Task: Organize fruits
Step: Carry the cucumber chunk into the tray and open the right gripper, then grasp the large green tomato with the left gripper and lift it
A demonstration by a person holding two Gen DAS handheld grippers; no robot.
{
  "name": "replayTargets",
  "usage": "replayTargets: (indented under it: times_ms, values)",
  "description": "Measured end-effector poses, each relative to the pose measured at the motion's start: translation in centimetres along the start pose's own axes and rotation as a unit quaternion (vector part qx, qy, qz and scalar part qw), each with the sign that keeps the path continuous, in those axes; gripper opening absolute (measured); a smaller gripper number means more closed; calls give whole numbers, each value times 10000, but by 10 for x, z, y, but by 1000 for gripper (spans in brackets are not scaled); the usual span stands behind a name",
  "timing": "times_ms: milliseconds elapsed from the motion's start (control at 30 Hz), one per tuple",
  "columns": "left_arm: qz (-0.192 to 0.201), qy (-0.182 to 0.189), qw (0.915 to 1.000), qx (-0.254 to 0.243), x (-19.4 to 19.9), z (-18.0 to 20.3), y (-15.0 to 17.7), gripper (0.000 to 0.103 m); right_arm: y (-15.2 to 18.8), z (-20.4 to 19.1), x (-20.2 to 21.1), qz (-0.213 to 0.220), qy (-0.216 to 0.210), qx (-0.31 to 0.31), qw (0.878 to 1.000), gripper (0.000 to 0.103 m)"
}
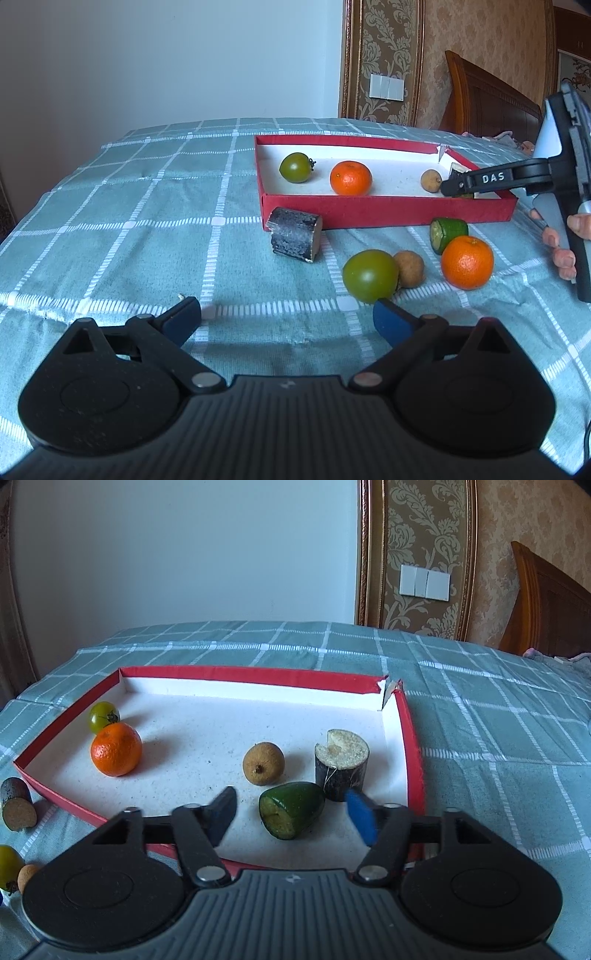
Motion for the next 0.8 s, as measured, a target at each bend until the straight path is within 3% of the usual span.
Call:
replayTargets:
  times_ms: [100, 333, 600, 800]
  values:
    - [-20, -22, 10000, -9, 0, 0, 1, 100, -1, 2, 11, 150, 8, -30, 9999, 75]
    - [14, 3, 10000, -63, 2, 2, 1, 101, 8, 17, 51, 516, -176, -340, 9979, 76]
    - [145, -184, 9995, -208, 7, 5, -1, 102, 29, 36, 77, 402, -162, -483, 9979, 79]
    - [315, -91, 9981, -514, 9, 26, -9, 99, 43, 46, 83, 333, 0, -390, 9987, 79]
Point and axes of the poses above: each gripper's, at about its wrist camera, not at the fingertips, and x roughly against the way its jaws point, z to its right, y to its underside, the point moved 9 cm from there along -x, roughly the way its jaws point, and after that the axes turned 6 degrees about -x, right-handed, at the moved point
